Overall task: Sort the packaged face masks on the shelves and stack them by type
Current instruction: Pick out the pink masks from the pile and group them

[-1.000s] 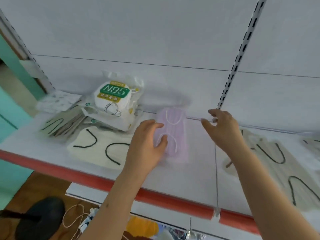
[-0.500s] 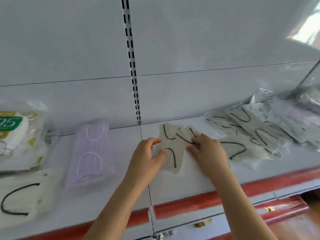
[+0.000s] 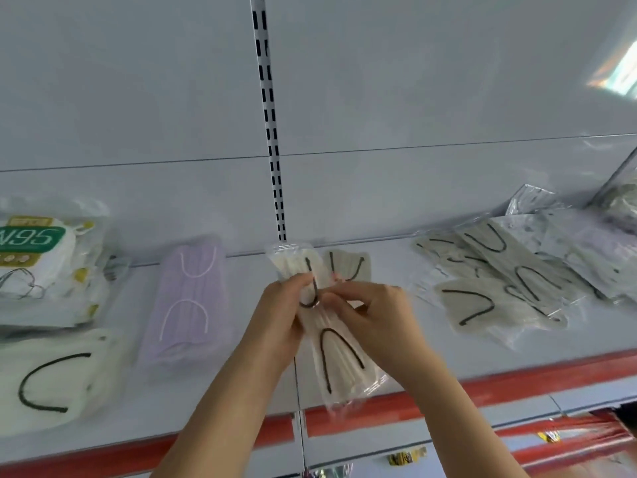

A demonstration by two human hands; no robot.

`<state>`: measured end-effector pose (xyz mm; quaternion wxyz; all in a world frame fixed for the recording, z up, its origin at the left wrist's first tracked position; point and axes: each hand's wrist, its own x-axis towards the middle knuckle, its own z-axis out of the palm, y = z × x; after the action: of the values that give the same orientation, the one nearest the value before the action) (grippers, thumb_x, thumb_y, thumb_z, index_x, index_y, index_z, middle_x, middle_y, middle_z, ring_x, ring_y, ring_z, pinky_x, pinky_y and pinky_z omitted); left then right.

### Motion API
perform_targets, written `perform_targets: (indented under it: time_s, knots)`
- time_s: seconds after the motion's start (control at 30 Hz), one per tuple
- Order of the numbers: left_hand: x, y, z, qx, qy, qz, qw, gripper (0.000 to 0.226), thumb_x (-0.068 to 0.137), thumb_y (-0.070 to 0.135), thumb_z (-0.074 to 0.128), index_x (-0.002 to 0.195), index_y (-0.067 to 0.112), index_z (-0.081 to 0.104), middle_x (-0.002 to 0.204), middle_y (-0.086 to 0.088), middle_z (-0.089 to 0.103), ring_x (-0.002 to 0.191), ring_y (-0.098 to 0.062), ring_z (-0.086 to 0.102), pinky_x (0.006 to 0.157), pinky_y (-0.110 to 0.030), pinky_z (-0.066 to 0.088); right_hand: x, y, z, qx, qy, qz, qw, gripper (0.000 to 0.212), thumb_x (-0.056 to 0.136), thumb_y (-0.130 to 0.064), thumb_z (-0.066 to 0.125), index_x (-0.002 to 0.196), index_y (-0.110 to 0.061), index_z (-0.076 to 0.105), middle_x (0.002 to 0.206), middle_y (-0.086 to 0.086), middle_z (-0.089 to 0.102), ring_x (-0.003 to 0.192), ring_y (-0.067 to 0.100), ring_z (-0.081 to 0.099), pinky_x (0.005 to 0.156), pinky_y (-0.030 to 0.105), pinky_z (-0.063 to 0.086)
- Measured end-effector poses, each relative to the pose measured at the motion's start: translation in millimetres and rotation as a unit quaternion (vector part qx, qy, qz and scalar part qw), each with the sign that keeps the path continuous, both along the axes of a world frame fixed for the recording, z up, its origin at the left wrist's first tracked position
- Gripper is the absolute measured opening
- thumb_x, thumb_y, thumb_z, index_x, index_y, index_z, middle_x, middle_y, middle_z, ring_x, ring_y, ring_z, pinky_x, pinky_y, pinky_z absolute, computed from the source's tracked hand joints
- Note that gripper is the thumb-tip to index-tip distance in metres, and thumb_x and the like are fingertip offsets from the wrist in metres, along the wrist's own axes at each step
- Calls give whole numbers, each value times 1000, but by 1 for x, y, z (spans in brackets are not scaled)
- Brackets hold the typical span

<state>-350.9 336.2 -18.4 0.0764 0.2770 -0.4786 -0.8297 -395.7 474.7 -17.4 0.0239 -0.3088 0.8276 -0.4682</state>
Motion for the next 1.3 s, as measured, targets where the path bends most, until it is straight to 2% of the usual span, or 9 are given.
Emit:
perform_targets:
  time_s: [0.17, 0.3, 0.43, 0.6, 0.77, 0.87, 0.9, 1.03, 1.3]
  knots:
    - [25, -58, 10, 37, -13, 117, 992, 36, 97, 2, 41, 125, -4, 63, 115, -25, 73, 105, -32, 73, 90, -42, 57, -33, -6, -28, 307, 23, -2, 952, 67, 92, -50, 61, 149, -22, 40, 158, -8, 33, 147, 14, 29, 114, 27, 28]
    - [37, -75, 11, 28, -23, 123, 992, 35, 93, 2, 49, 124, -1, 66, 115, -27, 72, 106, -39, 72, 96, -51, 55, -34, -5, -25, 322, 6, -38, 946, 39, 92, -47, 62, 126, -27, 64, 130, -4, 63, 117, 21, 58, 92, 34, 50]
    - [39, -77, 11, 9, -40, 112, 993, 32, 98, 5, 47, 123, 0, 68, 105, -18, 76, 87, -27, 75, 68, -37, 59, -29, 6, -26, 205, 19, -87, 975, 14, 91, -37, 68, 98, -29, 77, 92, -5, 75, 89, 18, 69, 74, 32, 54]
    - [33, -57, 19, -13, -18, 20, 1000, 47, 105, 42, 43, 126, 8, 68, 120, -15, 72, 107, -27, 72, 90, -42, 54, -11, 9, -16, -86, 137, 22, 987, 25, 87, -20, 73, 111, -28, 77, 117, -20, 70, 116, -6, 59, 96, 13, 46]
    - [26, -23, 33, -15, -14, -65, 998, 63, 95, 55, 51, 135, 8, 63, 121, -16, 73, 113, -28, 70, 98, -42, 54, -15, 11, -37, 37, 180, 145, 972, 33, 96, -31, 60, 128, -34, 66, 149, -19, 46, 140, 0, 36, 111, 19, 37]
    - [20, -7, 31, -41, 3, -96, 994, 60, 102, 55, 35, 100, 8, 71, 70, -19, 73, 62, -9, 73, 57, -28, 58, -12, 25, -45, 81, 136, 154, 975, 42, 98, -40, 49, 139, -39, 54, 158, -22, 27, 144, -2, 26, 114, 18, 30]
    - [20, -4, 29, -49, -3, -88, 995, 60, 103, 53, 35, 88, -4, 27, 62, -27, 64, 49, -7, 67, 52, -35, 56, -9, 29, -45, 90, 114, 151, 978, 43, 99, -42, 49, 141, -41, 51, 160, -24, 23, 144, -2, 26, 113, 19, 30]
    - [1, -1, 13, -62, -30, -56, 996, 43, 98, 35, 61, 126, 3, 66, 119, -22, 72, 104, -29, 73, 98, -49, 54, -9, 47, -43, 59, 37, 130, 989, 37, 99, -41, 56, 136, -40, 57, 158, -24, 27, 139, -5, 36, 110, 16, 34]
    - [-40, 16, 4, -10, -24, -35, 999, 24, 101, 19, 57, 119, 10, 70, 110, -11, 77, 97, -22, 75, 80, -41, 55, -84, 160, -45, 271, 34, -221, 936, 87, 83, -65, 62, 154, -28, 30, 160, -9, 30, 147, 18, 26, 118, 38, 28]
